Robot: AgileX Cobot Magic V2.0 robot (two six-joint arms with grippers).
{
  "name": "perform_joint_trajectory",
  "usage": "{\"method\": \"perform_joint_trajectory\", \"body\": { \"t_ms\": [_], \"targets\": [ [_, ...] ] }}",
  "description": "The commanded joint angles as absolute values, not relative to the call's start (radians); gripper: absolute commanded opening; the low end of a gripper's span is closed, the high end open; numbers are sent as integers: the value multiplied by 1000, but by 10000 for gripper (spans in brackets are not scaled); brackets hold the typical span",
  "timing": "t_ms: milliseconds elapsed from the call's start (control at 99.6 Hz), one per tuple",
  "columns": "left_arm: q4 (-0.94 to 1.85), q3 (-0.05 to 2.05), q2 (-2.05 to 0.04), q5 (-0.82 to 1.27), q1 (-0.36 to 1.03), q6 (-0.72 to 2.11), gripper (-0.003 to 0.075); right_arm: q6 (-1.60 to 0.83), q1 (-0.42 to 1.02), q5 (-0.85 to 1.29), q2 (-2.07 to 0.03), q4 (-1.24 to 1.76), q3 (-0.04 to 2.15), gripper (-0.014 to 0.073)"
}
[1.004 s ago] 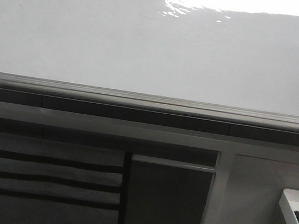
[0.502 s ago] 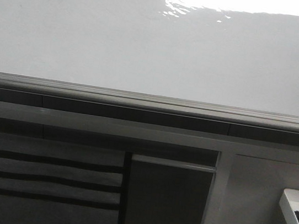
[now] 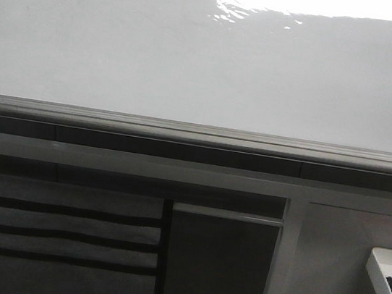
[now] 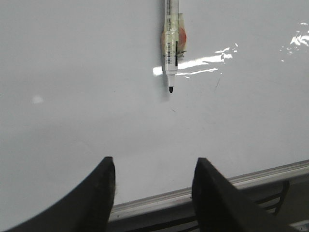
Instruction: Write number 3 on whiteboard
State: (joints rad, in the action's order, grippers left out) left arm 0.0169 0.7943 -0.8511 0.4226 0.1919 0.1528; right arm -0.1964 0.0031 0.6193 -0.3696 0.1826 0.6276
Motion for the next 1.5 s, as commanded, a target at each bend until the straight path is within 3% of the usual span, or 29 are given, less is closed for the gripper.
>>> {"method": "perform_joint_trajectory", "body": {
  "t_ms": [0,492,1095,1487],
  "targets": [
    [25,872,-945,306,207,159,312,-209,3,549,-392,192,662,624],
    [0,1133,-1370,228,271,159,241,-209,3,547,-392,192,662,624],
    [-18,1189,-1477,157,269,159,239,-209,3,549,-392,192,662,624],
    [-18,1189,-1477,180,269,159,38,-209,3,551,-392,193,662,624]
  ]
}}
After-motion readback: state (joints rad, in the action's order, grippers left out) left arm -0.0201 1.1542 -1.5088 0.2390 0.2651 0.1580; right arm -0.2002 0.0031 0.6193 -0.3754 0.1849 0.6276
